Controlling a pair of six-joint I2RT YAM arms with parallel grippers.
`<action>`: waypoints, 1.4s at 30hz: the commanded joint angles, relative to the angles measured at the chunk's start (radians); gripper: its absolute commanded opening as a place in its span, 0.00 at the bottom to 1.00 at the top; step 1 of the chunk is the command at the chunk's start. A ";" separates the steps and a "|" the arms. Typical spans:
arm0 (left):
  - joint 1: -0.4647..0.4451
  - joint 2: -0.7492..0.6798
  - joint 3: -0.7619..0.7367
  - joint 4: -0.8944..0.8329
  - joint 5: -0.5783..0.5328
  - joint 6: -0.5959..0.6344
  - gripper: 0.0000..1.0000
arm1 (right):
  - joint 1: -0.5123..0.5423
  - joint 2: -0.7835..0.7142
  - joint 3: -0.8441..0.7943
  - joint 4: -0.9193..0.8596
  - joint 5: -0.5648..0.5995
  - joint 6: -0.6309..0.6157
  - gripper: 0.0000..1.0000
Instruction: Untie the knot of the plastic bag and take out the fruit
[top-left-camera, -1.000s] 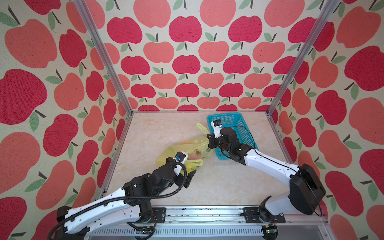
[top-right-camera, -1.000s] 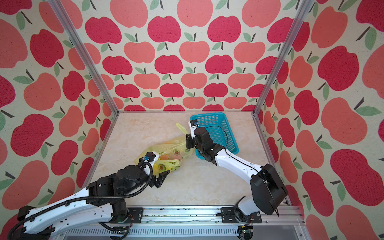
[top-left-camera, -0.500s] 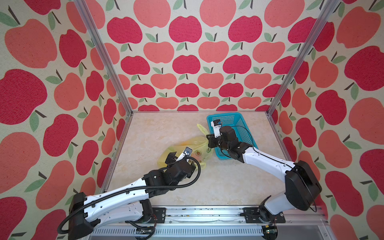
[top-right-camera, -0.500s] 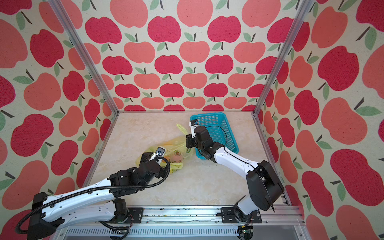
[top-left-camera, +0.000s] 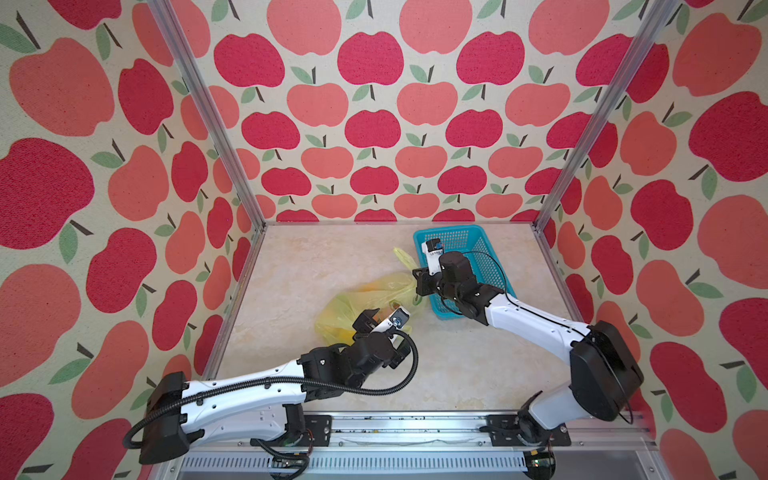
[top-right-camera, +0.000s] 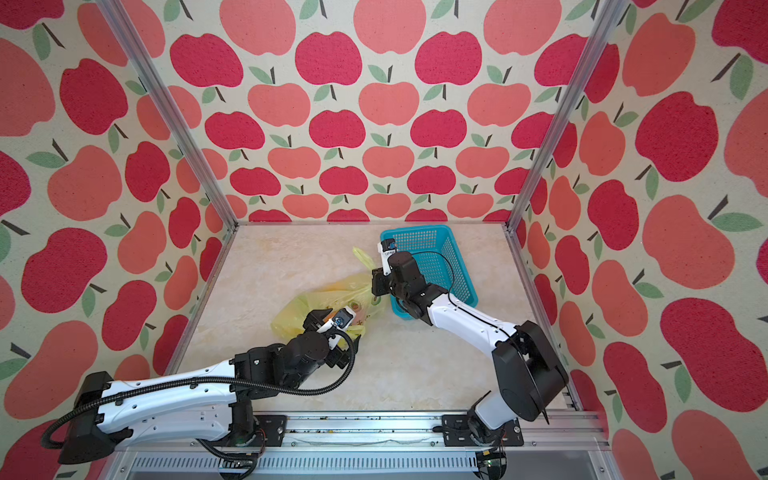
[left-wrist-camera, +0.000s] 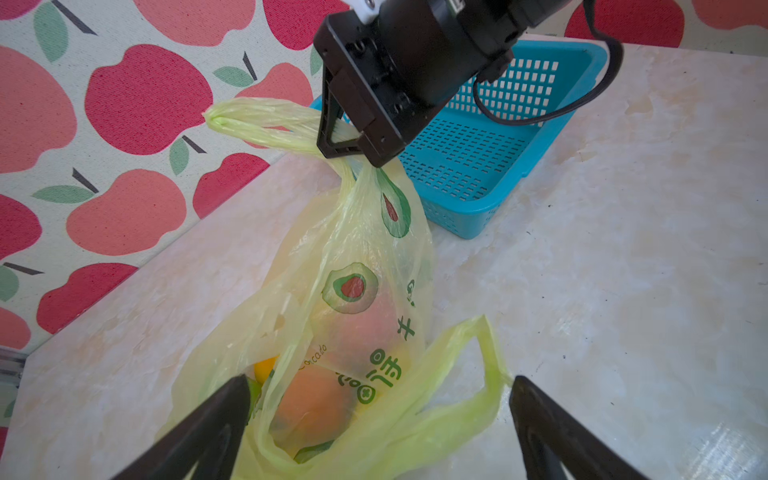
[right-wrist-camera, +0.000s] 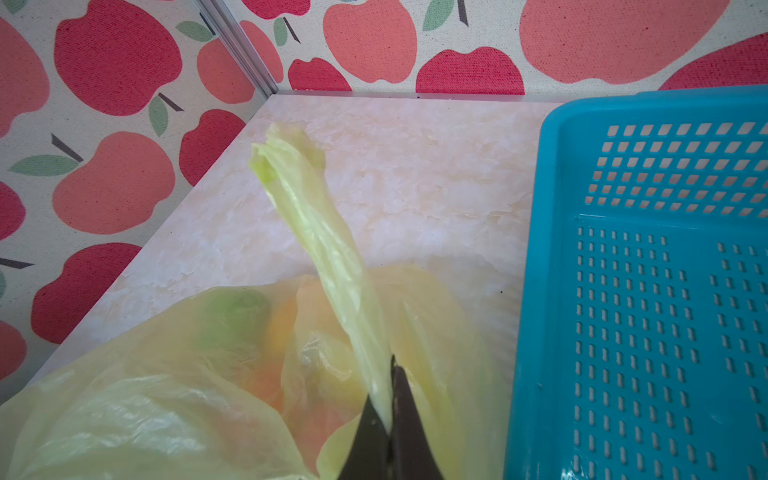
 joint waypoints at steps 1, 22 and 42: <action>-0.001 0.051 -0.031 0.072 -0.034 0.065 0.99 | -0.011 0.006 0.032 -0.002 -0.014 0.005 0.00; -0.045 0.025 -0.097 0.184 -0.065 0.142 0.99 | -0.065 0.058 0.062 0.004 -0.074 0.023 0.00; 0.225 0.145 0.215 0.012 -0.129 -0.010 0.13 | -0.066 0.017 0.017 0.049 -0.132 0.052 0.00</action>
